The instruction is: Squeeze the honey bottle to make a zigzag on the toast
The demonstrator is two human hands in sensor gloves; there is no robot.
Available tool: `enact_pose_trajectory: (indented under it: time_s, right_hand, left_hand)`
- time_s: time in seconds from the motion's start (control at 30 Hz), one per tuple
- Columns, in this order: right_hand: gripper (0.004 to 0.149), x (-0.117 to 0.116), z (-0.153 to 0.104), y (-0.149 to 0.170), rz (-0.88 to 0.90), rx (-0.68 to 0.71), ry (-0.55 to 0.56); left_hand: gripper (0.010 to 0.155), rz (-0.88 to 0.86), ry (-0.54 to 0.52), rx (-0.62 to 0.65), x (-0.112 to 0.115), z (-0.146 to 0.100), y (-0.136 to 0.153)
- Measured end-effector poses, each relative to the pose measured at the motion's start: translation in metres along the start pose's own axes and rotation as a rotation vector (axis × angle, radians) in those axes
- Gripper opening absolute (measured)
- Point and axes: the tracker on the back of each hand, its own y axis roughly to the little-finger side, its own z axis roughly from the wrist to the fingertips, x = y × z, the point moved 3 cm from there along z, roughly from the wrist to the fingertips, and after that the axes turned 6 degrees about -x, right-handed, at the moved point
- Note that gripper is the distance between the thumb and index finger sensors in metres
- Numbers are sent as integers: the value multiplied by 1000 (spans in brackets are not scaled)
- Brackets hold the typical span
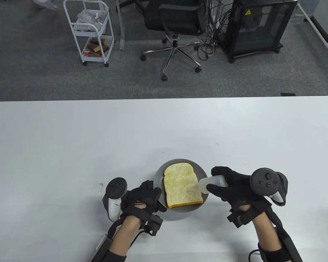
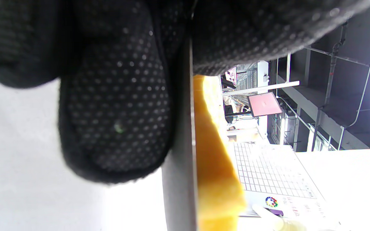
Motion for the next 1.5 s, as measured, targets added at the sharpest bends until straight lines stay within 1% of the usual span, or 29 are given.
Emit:
enact_pose_trajectory:
  time_s: [0.3,0.73,1.17,1.5]
  right_hand:
    - [65,-21,4,-10,13,28,-9]
    - [65,-37,7,-16,20,45,-9]
    - [65,-48,10,-23,22,55,-36]
    - [65,-49,8,-25,19,68,-57]
  left_hand:
    - [51,5,1,-2,1,0,0]
    - [52,7,3,-4,2,0,1]
    - [51,12,4,-6,4,1,1]
    - [51,10,2,-6,3,1,0]
